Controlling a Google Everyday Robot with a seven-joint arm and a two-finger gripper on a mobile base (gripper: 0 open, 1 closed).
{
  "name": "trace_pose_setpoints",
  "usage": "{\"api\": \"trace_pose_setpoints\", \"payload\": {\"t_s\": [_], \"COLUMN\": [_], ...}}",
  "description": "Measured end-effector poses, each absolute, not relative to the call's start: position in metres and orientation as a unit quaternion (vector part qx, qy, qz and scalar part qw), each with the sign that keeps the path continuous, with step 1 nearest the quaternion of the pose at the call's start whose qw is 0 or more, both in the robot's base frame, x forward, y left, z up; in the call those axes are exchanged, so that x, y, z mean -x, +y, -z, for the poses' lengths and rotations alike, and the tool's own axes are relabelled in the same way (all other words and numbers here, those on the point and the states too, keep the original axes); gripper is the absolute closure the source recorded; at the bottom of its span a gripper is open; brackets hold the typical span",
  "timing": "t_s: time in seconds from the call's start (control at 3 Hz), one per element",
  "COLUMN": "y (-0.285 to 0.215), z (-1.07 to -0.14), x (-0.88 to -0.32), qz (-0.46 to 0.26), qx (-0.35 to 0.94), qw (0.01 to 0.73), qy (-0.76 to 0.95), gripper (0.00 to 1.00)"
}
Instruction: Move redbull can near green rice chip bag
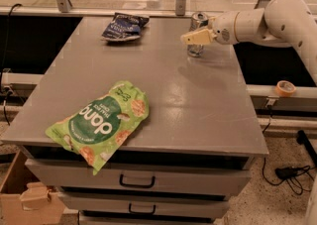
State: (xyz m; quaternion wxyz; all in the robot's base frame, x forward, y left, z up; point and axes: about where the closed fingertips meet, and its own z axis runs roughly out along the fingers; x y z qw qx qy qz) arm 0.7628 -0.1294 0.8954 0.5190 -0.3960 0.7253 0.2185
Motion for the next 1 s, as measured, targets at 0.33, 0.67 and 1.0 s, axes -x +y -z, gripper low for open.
{"api": "trace_pose_setpoints", "payload": {"t_s": [0.33, 0.67, 1.0], "y": [-0.118, -0.113, -0.11], "z": [-0.907, -0.95, -0.949], "x": [-0.747, -0.73, -0.731], "qz": [-0.25, -0.264, -0.266], "qx": [0.404, 0.419, 0.421], "qw": [0.52, 0.549, 0.548], "qy": [0.71, 0.673, 0.673], "gripper": [0.64, 0.88, 1.0]}}
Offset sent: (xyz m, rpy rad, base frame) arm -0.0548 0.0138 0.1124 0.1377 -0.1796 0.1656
